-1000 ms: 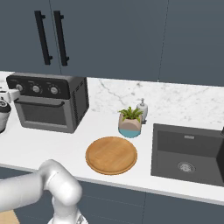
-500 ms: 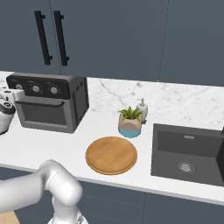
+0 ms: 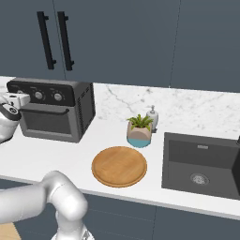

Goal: Pick up the kebab skewer and baguette bread, and place them inside the toaster oven. Close the toaster oven door and start by setting the timer.

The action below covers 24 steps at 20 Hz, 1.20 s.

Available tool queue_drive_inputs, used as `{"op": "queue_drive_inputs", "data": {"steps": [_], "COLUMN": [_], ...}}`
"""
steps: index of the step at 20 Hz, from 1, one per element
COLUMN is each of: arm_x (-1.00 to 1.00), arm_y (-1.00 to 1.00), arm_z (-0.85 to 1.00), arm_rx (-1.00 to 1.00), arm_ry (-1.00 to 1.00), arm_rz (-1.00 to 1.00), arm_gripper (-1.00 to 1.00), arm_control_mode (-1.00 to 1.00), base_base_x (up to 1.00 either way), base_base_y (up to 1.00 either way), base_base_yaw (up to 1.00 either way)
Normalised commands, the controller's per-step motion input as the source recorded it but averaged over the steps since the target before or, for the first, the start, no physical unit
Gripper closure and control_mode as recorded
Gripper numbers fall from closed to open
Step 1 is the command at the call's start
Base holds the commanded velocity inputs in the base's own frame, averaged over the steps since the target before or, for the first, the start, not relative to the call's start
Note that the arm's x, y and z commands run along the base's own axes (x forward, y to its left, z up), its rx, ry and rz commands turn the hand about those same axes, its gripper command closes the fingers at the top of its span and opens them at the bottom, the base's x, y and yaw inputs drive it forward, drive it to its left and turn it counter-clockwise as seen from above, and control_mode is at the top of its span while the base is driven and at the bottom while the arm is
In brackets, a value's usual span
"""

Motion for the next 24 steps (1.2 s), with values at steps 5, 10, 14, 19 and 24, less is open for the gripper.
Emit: {"op": "queue_drive_inputs", "data": {"steps": [5, 10, 14, 19, 24], "arm_x": [0.02, 0.08, 0.07, 0.01, 0.00], "arm_y": [0.00, 0.00, 0.00, 0.00, -0.03], "arm_z": [-0.02, 0.00, -0.01, -0.02, 0.00], "arm_rx": [0.00, 0.00, 0.00, 0.00, 0.00], "arm_ry": [0.00, 0.00, 0.00, 0.00, 0.00], "arm_rz": [0.00, 0.00, 0.00, 0.00, 0.00], "arm_gripper": [-1.00, -1.00, -1.00, -1.00, -1.00], "arm_control_mode": [-1.00, -1.00, -1.00, -1.00, -1.00], "base_base_x": [0.00, 0.00, 0.00, 0.00, 0.00], "base_base_y": [0.00, 0.00, 0.00, 0.00, 0.00], "base_base_yaw": [0.00, 0.00, 0.00, 0.00, 0.00]}}
